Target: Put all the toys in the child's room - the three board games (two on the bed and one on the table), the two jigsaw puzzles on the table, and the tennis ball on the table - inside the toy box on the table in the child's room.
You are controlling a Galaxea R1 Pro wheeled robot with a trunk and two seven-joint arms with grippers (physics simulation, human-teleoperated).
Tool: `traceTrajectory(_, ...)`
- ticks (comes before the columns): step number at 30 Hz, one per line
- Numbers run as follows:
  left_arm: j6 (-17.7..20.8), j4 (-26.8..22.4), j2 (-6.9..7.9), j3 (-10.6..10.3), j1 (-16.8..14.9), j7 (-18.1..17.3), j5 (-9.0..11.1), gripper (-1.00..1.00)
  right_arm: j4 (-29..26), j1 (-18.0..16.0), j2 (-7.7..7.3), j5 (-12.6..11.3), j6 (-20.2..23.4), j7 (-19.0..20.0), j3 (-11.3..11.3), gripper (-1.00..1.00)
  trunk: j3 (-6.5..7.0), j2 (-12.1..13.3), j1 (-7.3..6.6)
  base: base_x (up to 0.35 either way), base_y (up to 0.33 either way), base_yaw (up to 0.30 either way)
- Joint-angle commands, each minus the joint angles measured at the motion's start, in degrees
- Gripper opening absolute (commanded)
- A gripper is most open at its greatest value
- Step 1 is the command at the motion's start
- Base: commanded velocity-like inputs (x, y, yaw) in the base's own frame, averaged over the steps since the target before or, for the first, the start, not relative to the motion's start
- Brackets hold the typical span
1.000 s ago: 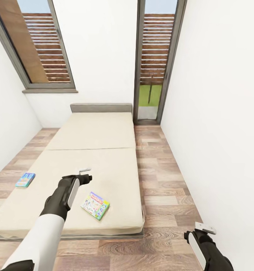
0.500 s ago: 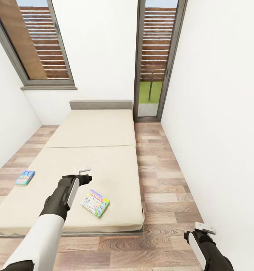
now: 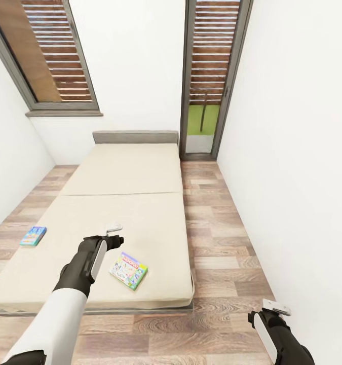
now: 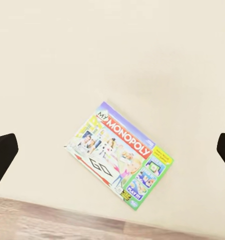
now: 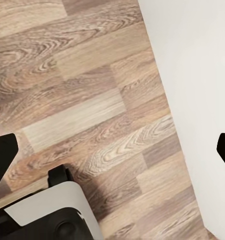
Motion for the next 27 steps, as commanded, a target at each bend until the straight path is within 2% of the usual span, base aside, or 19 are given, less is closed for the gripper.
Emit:
traceTrajectory(1,0.3,-0.1,-0.06,0.1,0.0,0.1,0.0,1.00,-0.1,0.0,-0.02,-0.6,0.1,-0.4,0.1,1.00,-0.20,-0.1,0.03,0.000,0.000,0.000)
traceTrajectory(12,-0.1,0.0,-0.13,0.1,0.0,0.3,0.0,1.00,-0.1,0.0,0.70,-0.5,0.2,-0.4,0.1,1.00,-1.21,-0.1,0.03,0.000,0.000,0.000)
traceTrajectory(27,-0.7,0.0,-0.22,-0.1,0.0,-0.2,0.0,1.00,-0.1,0.0,0.85,-0.4,0.1,-0.4,0.1,1.00,-2.47,-0.1,0.03,0.000,0.000,0.000)
